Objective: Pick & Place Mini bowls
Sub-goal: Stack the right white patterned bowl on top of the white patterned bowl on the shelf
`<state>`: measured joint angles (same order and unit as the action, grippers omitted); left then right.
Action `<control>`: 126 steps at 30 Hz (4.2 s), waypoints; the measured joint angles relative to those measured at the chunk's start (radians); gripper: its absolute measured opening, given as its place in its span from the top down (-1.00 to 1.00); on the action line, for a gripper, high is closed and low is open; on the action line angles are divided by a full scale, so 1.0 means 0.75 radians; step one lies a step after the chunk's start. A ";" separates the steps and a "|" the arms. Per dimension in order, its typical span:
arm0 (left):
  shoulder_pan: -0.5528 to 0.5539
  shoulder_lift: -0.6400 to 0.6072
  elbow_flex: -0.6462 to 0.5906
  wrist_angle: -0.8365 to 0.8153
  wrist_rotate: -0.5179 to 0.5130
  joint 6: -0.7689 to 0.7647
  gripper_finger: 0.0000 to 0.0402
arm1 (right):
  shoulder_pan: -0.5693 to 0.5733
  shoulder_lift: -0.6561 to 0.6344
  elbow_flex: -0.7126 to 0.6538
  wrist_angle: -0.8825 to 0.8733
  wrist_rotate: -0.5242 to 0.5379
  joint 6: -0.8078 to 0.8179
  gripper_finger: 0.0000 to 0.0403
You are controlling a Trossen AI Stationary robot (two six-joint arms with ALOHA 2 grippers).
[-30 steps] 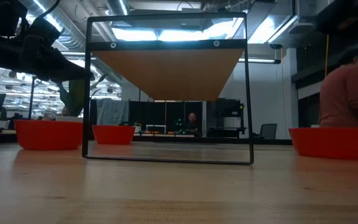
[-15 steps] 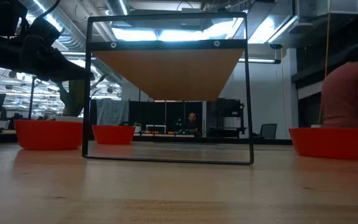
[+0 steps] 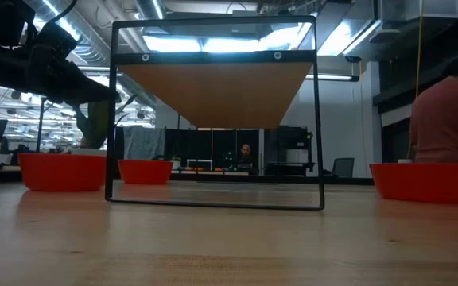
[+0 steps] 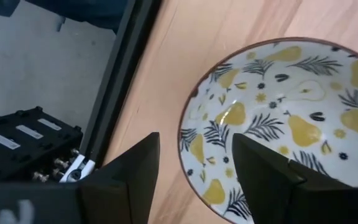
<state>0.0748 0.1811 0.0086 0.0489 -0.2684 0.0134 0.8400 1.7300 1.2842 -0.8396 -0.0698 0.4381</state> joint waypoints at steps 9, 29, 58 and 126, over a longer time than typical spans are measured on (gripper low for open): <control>0.000 0.000 0.000 0.000 0.000 0.000 0.98 | 0.006 0.040 0.000 0.025 -0.002 0.010 0.00; 0.000 0.000 0.000 0.000 0.000 0.000 0.98 | 0.029 0.092 0.000 0.025 0.108 0.030 0.00; 0.000 0.000 0.000 0.000 0.000 0.000 0.98 | 0.029 0.180 0.000 0.027 0.173 -0.004 0.39; 0.000 0.000 0.000 0.000 0.000 0.000 0.98 | -0.034 0.182 0.667 -0.778 0.578 -0.143 0.93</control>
<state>0.0747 0.1810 0.0086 0.0486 -0.2684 0.0132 0.8144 1.8664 1.7844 -1.4234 0.3640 0.3312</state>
